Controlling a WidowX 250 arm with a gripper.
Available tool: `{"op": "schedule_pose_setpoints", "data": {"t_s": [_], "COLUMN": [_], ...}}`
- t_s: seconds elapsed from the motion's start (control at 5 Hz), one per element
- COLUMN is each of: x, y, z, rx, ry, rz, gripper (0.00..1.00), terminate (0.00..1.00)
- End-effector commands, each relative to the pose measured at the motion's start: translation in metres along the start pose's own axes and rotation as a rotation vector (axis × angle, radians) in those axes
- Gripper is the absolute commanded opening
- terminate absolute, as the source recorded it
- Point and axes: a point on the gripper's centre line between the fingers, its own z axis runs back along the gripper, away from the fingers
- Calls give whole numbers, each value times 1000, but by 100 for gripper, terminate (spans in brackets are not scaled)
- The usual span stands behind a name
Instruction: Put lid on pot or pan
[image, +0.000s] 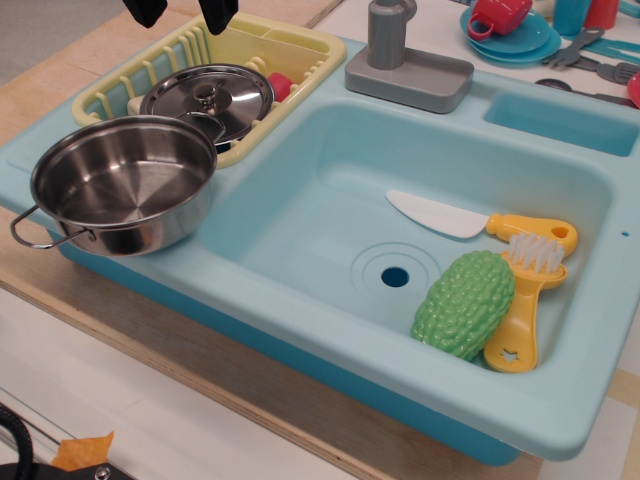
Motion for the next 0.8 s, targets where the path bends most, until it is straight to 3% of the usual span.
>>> {"op": "schedule_pose_setpoints", "data": {"t_s": [0.0,0.2,0.6], "x": [0,-4,-3], "y": [0,-1,0], "z": [0,-9,-30], "rx": [0,4,-21], "ry": [0,-20,14], "rz": [0,36,50], "gripper": [100,100,100], "terminate": [0,0,0]}}
